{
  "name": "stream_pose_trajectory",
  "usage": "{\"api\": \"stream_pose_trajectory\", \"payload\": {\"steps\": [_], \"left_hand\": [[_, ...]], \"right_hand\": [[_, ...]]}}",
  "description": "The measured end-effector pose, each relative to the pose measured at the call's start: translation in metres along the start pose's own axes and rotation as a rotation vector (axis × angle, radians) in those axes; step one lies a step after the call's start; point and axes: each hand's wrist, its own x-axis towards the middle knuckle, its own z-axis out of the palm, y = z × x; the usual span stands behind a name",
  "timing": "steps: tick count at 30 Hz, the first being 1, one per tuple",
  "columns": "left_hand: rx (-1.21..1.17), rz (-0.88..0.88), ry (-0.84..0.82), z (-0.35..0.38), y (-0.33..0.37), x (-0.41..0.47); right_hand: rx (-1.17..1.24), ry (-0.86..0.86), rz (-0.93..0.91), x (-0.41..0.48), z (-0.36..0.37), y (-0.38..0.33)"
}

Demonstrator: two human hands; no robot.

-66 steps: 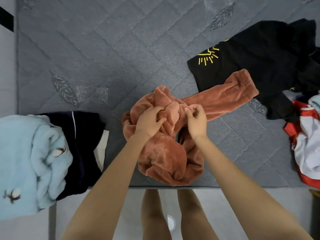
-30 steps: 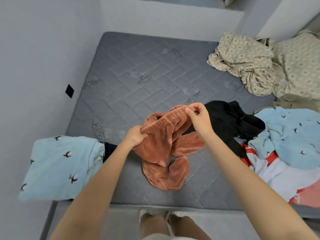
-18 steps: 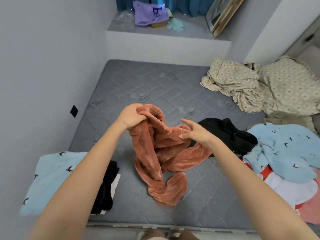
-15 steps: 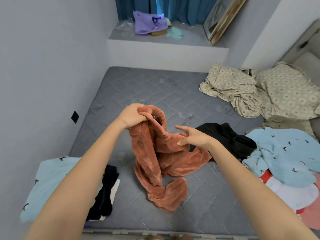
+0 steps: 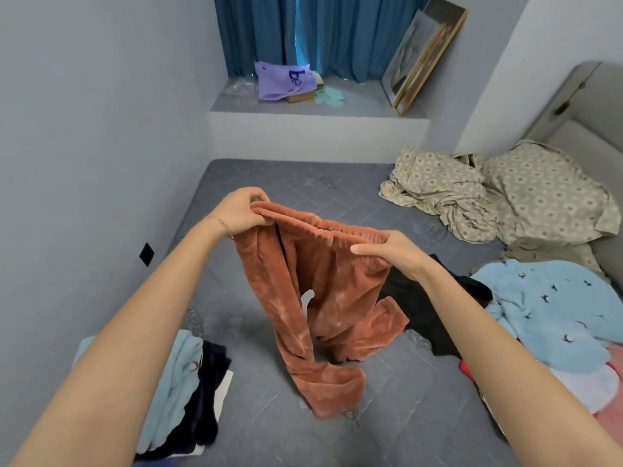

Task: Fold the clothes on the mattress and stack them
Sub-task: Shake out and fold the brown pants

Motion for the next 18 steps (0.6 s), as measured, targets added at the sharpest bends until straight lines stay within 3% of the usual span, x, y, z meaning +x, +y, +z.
{"api": "stream_pose_trajectory", "payload": {"steps": [6, 10, 14, 18], "left_hand": [[0.007, 0.036, 0.184, -0.003, 0.009, 0.004], [0.054, 0.086, 0.206, -0.009, 0.014, 0.005], [0.243, -0.016, 0.222, -0.017, 0.011, 0.003], [0.25, -0.047, 0.268, -0.016, 0.005, -0.001]], "right_hand": [[-0.053, -0.113, -0.073, -0.017, -0.006, -0.026], [-0.035, 0.027, -0.127, -0.022, -0.011, -0.038], [0.057, 0.051, -0.165, -0.024, -0.023, -0.046], [0.212, 0.056, -0.115, -0.024, -0.029, -0.052]]}}
